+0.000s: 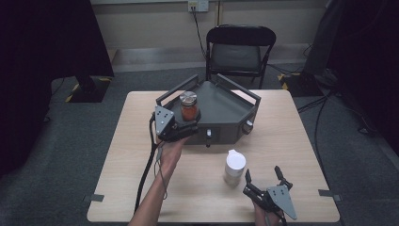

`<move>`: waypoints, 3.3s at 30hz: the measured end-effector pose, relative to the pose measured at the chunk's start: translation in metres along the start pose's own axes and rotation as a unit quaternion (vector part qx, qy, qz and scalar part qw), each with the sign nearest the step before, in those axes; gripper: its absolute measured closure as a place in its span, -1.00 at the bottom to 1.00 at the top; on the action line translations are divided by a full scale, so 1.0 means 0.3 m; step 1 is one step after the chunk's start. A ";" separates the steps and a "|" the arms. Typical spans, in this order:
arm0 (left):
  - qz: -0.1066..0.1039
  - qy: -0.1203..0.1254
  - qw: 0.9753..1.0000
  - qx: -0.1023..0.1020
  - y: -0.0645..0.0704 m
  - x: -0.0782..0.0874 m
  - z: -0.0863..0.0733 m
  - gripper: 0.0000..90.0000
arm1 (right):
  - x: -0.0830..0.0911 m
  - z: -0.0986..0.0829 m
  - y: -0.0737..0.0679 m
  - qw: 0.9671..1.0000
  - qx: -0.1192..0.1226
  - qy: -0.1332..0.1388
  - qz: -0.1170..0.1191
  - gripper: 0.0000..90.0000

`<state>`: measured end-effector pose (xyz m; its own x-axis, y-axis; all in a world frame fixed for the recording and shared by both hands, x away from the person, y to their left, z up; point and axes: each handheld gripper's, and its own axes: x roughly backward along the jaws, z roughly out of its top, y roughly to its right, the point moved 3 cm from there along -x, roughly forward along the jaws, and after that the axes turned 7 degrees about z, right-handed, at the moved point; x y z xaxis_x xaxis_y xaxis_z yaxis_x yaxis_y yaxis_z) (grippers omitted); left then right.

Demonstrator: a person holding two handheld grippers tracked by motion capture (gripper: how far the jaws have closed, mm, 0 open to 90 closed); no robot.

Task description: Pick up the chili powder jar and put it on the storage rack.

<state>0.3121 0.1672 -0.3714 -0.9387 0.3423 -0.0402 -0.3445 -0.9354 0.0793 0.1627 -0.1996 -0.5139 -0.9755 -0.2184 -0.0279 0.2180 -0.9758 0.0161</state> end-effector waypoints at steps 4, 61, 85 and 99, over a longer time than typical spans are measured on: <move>0.001 0.007 1.000 -0.006 0.003 0.028 -0.015 -1.00 | 0.000 0.000 0.000 1.000 0.000 0.000 -0.001 -0.94; 0.077 0.038 0.996 -0.030 -0.047 0.406 -0.342 -1.00 | 0.000 0.000 -0.004 1.000 0.001 -0.001 -0.004 -0.95; 0.098 0.007 0.994 -0.048 -0.059 0.469 -0.470 -1.00 | 0.000 0.000 -0.006 1.000 0.002 0.000 -0.005 -0.95; 0.106 -0.004 0.994 -0.037 -0.064 0.458 -0.464 -1.00 | 0.000 0.000 -0.006 1.000 0.002 0.000 -0.005 -0.96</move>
<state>0.1910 0.2201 -0.5170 -0.9903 0.1370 -0.0218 -0.1372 -0.9905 0.0112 0.1623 -0.1980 -0.5140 -0.9776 -0.2085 -0.0273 0.2080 -0.9779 0.0195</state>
